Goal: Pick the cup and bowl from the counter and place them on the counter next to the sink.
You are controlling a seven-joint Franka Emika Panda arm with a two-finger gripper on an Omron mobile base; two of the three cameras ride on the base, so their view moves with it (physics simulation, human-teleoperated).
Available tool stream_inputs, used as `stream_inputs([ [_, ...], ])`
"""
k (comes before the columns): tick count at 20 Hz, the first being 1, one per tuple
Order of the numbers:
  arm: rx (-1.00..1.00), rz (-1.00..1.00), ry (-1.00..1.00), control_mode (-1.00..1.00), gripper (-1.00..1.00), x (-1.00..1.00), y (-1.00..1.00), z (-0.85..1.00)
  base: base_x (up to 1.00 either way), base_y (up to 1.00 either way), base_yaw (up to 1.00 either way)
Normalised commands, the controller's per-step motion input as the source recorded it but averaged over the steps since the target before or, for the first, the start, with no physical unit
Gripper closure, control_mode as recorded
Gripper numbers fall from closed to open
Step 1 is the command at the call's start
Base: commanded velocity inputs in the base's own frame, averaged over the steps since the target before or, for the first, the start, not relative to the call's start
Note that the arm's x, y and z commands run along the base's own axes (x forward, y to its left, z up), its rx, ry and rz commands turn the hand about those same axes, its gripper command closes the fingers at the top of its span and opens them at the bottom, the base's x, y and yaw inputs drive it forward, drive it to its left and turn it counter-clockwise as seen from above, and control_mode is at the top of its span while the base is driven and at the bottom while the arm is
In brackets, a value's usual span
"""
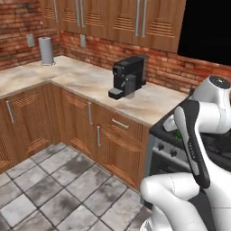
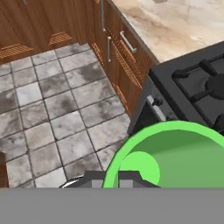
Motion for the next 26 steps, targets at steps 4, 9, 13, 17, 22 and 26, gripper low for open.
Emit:
stream_inputs([
  [4,0.00,0.00,0.00,1.00,1.00,0.00,0.00,0.00,-0.01,-0.21,0.62],
  [9,0.00,0.00,0.00,1.00,1.00,0.00,0.00,0.00,-0.01,-0.16,0.57],
  [13,0.00,0.00,0.00,1.00,1.00,0.00,0.00,0.00,0.00,0.00,0.07],
  [17,0.00,0.00,0.00,1.00,1.00,0.00,0.00,0.00,0.19,0.04,0.00],
  [22,0.00,0.00,0.00,1.00,1.00,0.00,0.00,0.00,0.71,0.30,0.00],
  [26,0.00,0.00,0.00,1.00,1.00,0.00,0.00,0.00,0.91,0.33,0.00],
])
